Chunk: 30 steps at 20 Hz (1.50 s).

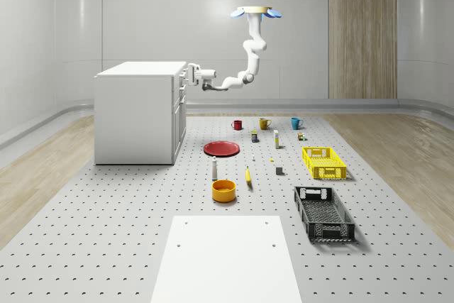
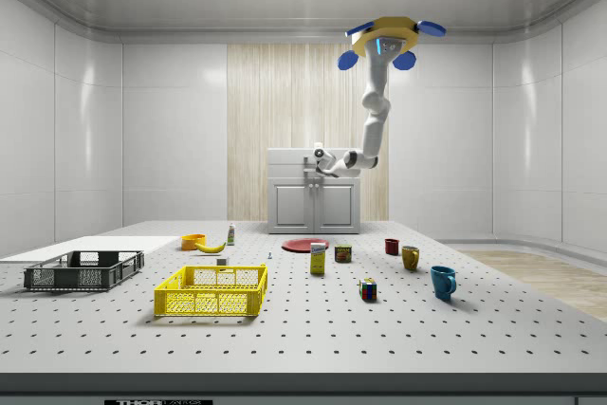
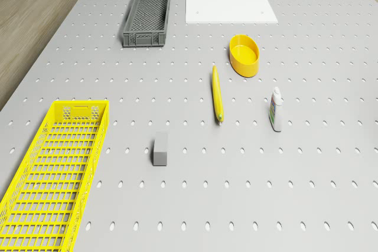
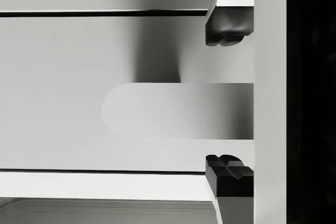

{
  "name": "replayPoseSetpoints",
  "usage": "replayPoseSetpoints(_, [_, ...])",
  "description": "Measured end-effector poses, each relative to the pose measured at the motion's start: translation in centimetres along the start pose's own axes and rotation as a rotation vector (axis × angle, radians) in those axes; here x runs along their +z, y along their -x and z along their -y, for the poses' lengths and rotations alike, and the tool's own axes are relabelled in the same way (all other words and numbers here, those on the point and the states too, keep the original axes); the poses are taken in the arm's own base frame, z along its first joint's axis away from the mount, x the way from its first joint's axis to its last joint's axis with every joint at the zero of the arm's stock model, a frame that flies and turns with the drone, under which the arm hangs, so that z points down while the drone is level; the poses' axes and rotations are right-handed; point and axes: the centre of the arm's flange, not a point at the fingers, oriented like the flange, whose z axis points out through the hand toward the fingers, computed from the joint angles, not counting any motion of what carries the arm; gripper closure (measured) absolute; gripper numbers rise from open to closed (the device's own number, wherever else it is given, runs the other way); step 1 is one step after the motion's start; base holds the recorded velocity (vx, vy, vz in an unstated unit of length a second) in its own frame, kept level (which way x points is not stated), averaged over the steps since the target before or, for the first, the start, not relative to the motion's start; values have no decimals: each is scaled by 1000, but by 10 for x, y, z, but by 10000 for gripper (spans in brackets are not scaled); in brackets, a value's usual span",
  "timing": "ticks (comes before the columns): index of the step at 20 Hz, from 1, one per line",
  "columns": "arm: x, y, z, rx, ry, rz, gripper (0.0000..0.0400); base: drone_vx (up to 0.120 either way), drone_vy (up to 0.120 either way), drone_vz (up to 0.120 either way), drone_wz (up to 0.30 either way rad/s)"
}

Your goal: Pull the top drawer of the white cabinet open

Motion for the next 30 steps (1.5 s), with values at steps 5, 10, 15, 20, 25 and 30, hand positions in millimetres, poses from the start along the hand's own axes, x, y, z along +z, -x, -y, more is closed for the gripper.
replayPoseSetpoints(5, [3, 1, -1, 0, 3, 3, 95, 0, 0, 0, 0])
replayPoseSetpoints(10, [3, -3, 4, 0, 3, 3, 95, 0, 0, 0, 0])
replayPoseSetpoints(15, [2, -8, 9, 0, -1, 0, 95, 0, 0, 0, 0])
replayPoseSetpoints(20, [2, -10, 11, 0, -2, -2, 95, 0, 0, 0, 0])
replayPoseSetpoints(25, [2, -11, 11, 0, -2, -2, 174, 0, 0, 0, 0])
replayPoseSetpoints(30, [2, -11, 11, 7, -2, -2, 255, 0, 0, 0, 0])
